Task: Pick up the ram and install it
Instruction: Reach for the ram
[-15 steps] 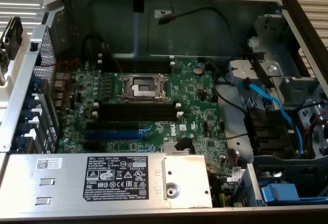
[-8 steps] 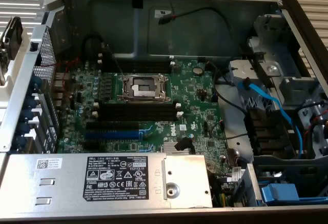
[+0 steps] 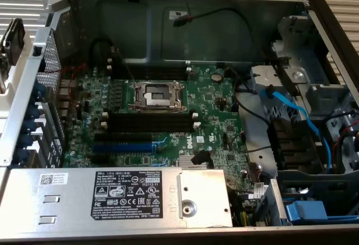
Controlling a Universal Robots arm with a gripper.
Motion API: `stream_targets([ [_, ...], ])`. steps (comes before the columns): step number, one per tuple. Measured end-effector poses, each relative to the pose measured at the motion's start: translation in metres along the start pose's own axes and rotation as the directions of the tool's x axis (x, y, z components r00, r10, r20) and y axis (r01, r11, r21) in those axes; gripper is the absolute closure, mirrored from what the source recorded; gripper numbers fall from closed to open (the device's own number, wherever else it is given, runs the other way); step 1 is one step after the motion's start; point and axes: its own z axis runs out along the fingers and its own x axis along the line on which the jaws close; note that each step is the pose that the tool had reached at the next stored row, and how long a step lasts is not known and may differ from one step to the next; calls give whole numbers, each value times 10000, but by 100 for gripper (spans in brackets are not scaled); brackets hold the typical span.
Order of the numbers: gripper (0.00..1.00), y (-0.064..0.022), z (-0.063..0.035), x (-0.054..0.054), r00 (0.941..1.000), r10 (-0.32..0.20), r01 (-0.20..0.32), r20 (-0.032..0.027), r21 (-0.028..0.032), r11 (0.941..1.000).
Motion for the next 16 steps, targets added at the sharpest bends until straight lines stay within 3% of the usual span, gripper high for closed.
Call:
stream_targets([
  [16, 90, -29, -12, 777, 10000, 0, 0, -2, -11, 10000],
])
